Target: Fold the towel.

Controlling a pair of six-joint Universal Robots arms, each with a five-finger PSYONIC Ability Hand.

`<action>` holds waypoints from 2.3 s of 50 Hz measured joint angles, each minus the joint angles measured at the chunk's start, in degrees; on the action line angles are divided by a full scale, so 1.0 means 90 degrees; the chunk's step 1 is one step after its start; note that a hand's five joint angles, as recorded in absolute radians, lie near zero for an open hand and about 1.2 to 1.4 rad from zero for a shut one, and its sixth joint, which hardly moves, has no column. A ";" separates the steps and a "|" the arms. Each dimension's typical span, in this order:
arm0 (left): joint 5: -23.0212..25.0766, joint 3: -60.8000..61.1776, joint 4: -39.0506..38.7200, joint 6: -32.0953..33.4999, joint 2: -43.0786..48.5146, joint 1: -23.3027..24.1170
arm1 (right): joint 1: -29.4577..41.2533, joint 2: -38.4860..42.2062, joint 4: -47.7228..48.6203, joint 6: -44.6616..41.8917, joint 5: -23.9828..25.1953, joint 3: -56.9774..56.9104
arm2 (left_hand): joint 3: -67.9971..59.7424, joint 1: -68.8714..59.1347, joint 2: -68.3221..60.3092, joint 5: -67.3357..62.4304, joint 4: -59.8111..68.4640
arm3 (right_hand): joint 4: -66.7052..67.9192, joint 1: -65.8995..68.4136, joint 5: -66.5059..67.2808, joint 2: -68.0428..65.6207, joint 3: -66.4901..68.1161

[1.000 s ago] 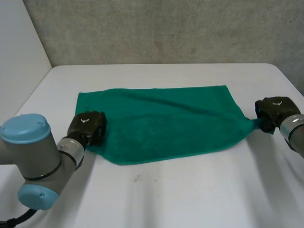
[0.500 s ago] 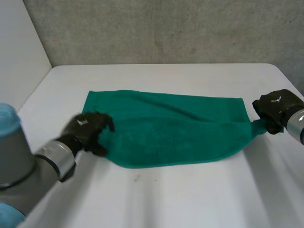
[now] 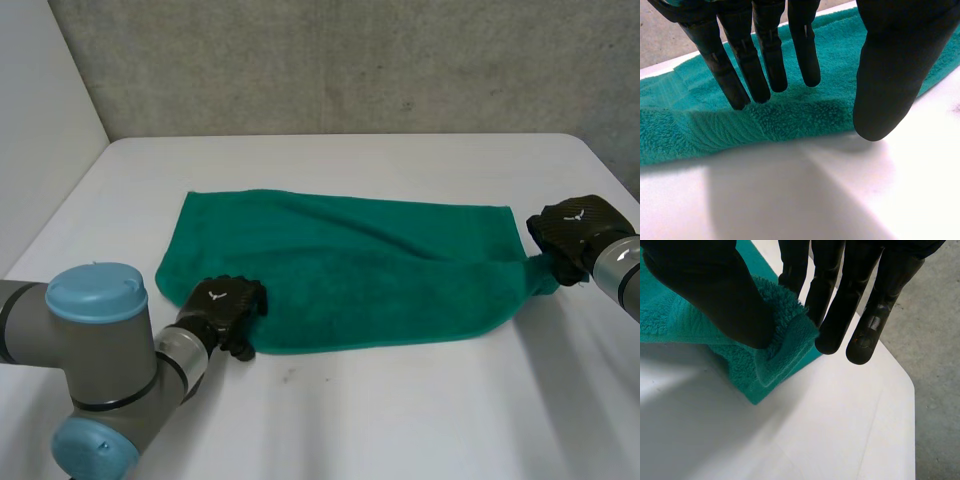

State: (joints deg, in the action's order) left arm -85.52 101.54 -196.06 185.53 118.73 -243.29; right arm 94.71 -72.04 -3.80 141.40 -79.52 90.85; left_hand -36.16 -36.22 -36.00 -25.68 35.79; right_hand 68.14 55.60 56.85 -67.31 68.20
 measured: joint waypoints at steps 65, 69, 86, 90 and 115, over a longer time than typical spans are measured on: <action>-0.0546 -0.4603 -0.0918 0.0698 -0.0983 -0.0785 | 0.0524 -0.0653 0.1171 0.2295 -0.0539 -0.3184 | -0.3576 -0.3261 -0.3631 -0.3256 0.3634 | 0.0000 0.0001 0.0000 -0.0031 0.0000; -0.0548 -0.4520 -0.1158 0.0524 -0.1273 -0.0850 | 0.0503 -0.1109 0.1626 0.2802 -0.0502 -0.2940 | -0.3576 -0.3261 -0.3632 -0.3256 0.3634 | 0.0000 0.0000 0.0000 -0.0031 0.0001; 0.0698 -0.0780 -0.0793 0.0488 -0.1750 -0.1170 | 0.0554 -0.0553 0.0471 0.2175 0.0057 -0.0530 | -0.3585 -0.3261 -0.3637 -0.3256 0.3635 | 0.0029 0.0001 0.0004 -0.0031 0.0008; 0.0886 -0.0186 -0.0790 0.0526 -0.1381 -0.1242 | 0.0526 -0.0122 0.0478 0.2112 0.0103 -0.0190 | -0.3585 -0.3261 -0.3637 -0.3256 0.3635 | 0.0029 0.0001 0.0005 -0.0031 0.0008; 0.0870 0.0413 -0.0255 0.0637 -0.0665 -0.1258 | -0.0198 0.0241 0.0907 0.1931 0.0117 0.0530 | 0.2243 0.2187 0.2234 0.2256 -0.2237 | 0.0029 0.0001 0.0011 -0.0031 0.0008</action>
State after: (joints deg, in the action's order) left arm -77.69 105.26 -198.36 191.26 112.74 -254.61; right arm 92.93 -69.87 4.37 158.78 -78.46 95.62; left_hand -15.98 -16.54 -15.89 -5.37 15.66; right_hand 68.41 55.61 56.95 -67.58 68.26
